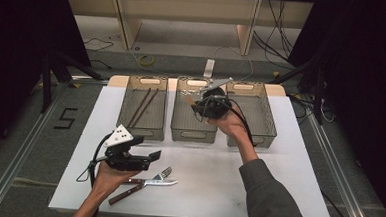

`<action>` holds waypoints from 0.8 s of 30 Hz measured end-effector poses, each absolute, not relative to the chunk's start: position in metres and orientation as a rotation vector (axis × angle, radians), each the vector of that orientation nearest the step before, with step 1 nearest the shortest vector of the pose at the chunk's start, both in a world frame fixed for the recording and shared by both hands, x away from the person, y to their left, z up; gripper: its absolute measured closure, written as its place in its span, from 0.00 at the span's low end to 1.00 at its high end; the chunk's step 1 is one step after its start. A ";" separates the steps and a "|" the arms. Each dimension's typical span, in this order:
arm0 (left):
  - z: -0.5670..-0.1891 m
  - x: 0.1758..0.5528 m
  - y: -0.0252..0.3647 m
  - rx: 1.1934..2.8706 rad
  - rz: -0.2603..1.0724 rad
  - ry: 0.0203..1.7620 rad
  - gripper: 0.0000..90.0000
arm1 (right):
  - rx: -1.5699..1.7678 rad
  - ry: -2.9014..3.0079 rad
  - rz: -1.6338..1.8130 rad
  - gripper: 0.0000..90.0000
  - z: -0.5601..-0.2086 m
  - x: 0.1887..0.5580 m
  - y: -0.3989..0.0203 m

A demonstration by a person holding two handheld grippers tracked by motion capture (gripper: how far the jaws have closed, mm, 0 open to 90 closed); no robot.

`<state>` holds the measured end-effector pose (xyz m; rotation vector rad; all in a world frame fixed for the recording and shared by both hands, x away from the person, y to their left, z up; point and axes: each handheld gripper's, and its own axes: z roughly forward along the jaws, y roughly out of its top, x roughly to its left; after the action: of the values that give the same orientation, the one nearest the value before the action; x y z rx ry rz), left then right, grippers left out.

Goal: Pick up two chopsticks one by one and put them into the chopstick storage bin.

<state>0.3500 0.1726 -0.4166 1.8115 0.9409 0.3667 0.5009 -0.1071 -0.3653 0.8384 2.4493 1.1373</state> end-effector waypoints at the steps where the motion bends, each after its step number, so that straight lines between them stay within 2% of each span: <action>1: -0.417 0.350 0.173 1.815 0.366 0.940 0.17 | 0.841 2.448 1.139 0.86 -0.366 0.502 -0.107; 24: -0.416 0.350 0.173 1.815 0.375 0.935 0.17 | 0.927 2.444 1.068 0.86 -0.388 0.519 -0.101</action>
<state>0.3505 0.1734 -0.4160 1.8147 0.9352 0.3751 0.5189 -0.1011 -0.3876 0.9270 2.4443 1.0676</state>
